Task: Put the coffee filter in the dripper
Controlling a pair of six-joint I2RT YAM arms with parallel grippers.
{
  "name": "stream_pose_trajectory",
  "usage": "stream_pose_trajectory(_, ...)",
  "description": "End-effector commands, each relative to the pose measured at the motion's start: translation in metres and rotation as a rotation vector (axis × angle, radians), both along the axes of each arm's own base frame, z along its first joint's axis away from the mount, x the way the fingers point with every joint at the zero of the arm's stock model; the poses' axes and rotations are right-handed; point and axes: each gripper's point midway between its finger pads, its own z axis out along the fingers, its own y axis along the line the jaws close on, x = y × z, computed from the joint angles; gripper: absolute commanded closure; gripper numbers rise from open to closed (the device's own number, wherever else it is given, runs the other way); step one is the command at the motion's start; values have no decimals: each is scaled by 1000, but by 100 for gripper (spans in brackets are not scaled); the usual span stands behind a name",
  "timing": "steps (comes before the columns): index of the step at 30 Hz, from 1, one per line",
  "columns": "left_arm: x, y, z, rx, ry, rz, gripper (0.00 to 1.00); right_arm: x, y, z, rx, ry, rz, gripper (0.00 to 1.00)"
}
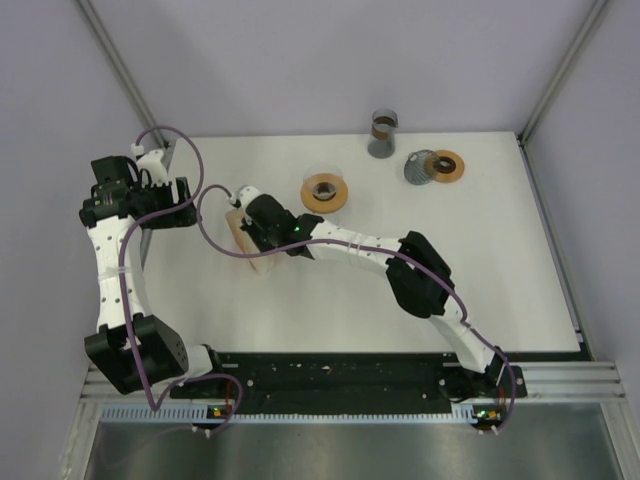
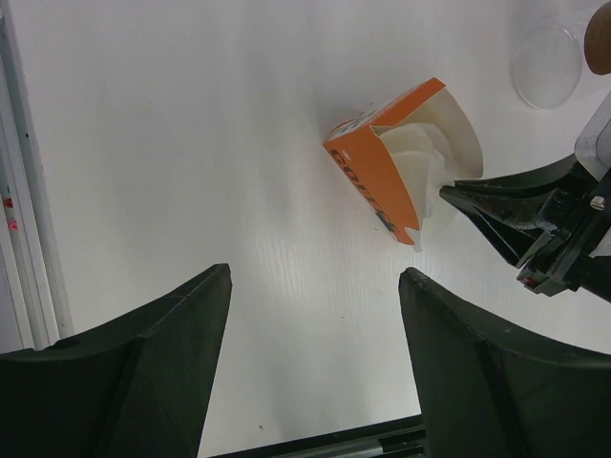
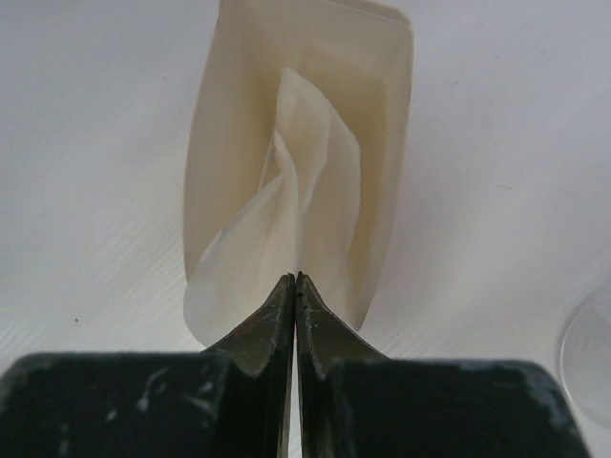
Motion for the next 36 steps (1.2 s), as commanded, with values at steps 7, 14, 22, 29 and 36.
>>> stream_pose_trajectory(7, 2, -4, 13, -1, -51, -30, 23, -13, 7, 78, 147, -55, 54, 100)
stream_pose_trajectory(14, -9, -26, 18, -68, -55, -113, 35, -15, 6, 81, 202, -6, 60, 100)
stream_pose_trajectory(22, -19, -59, -16, 35, 37, -180, 42, -5, 2, 81, 325, 95, -15, 100)
stream_pose_trajectory(29, -9, -77, -42, 79, 63, -153, 37, -4, 3, 80, 378, 147, -60, 100)
stream_pose_trajectory(36, 11, -101, -47, 101, -19, -164, 46, -3, 3, 75, 399, 171, -75, 100)
